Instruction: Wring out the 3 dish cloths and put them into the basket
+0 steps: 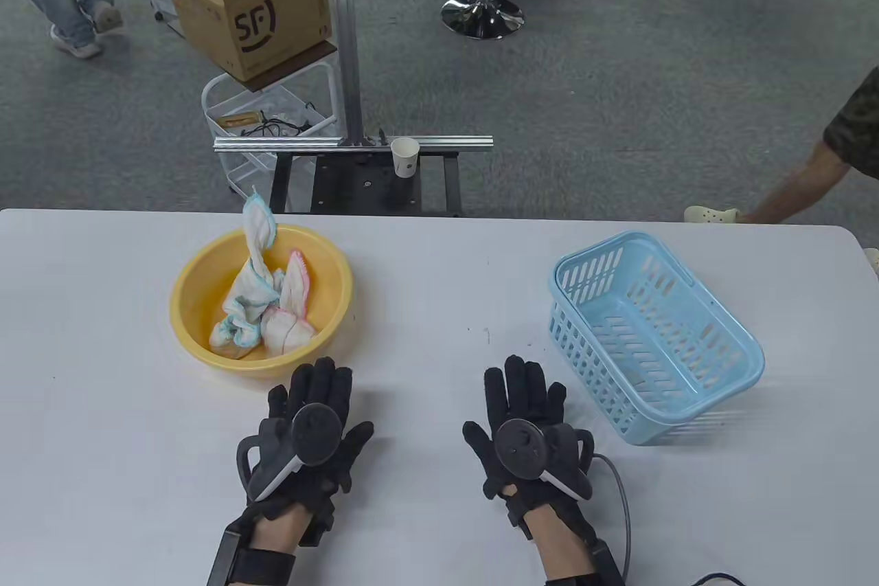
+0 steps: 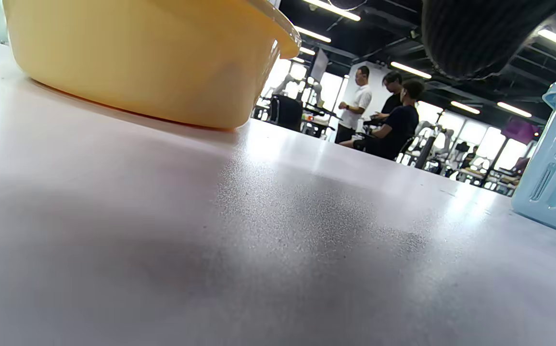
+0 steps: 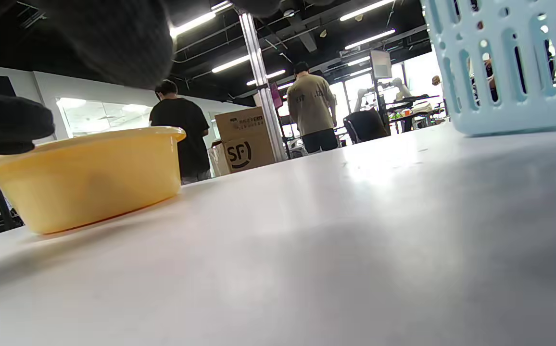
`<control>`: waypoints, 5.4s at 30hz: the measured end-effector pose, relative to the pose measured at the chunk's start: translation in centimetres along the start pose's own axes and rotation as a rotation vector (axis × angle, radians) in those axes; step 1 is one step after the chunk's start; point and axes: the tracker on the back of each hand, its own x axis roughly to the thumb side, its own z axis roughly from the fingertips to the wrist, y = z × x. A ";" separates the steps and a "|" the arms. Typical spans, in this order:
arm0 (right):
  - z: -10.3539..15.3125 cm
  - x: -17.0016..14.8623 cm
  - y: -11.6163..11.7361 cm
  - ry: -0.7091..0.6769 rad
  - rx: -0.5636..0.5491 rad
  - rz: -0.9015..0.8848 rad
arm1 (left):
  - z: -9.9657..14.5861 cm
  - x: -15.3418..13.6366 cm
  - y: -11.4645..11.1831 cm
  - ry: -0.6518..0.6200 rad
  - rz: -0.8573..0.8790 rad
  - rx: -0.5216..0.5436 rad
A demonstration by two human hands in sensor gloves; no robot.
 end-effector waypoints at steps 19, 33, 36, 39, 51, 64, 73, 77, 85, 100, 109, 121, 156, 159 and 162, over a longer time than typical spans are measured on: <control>0.0 0.0 0.0 0.001 0.000 -0.004 | 0.0 -0.1 0.1 0.001 0.004 0.003; -0.1 0.1 0.1 -0.009 0.001 -0.021 | 0.0 -0.1 0.8 0.011 0.010 0.029; -0.1 0.1 0.0 -0.013 -0.004 -0.031 | -0.1 -0.3 1.6 0.024 0.027 0.051; -0.1 0.2 0.1 -0.017 -0.005 -0.039 | -0.1 -0.4 3.3 0.039 0.056 0.088; -0.2 0.4 -0.1 -0.027 -0.015 -0.081 | -3.5 -5.1 10.2 0.227 0.084 0.086; -0.1 0.1 0.0 -0.014 -0.007 -0.104 | -8.0 -9.4 10.9 0.409 -0.079 -0.151; 0.0 -0.5 -0.1 0.010 -0.009 -0.118 | -11.1 -8.4 10.2 0.414 -0.266 -0.261; 0.0 -0.6 -0.1 0.015 -0.007 -0.121 | -11.6 -8.3 10.2 0.397 -0.295 -0.222; 0.0 -0.7 -0.1 0.014 -0.004 -0.133 | -11.2 -8.2 10.3 0.351 -0.345 -0.092; -0.3 0.2 0.5 -0.020 0.023 -0.127 | -6.1 -4.6 19.3 0.239 -0.130 0.218; -0.4 1.2 0.6 -0.061 0.010 -0.121 | -2.3 -1.0 24.5 0.114 0.001 0.391; -0.1 2.5 -0.4 -0.155 -0.140 -0.129 | 1.2 5.3 27.5 -0.107 0.078 0.488; 1.1 -1.1 -2.5 0.137 -0.577 -0.885 | 6.6 14.9 17.1 -0.567 0.176 0.337; 1.2 -2.5 -2.4 0.227 -0.596 -1.072 | 5.9 13.0 15.9 -0.515 0.242 0.324; 1.2 -3.3 -2.1 0.273 -0.595 -1.192 | 4.6 10.9 14.0 -0.438 0.312 0.298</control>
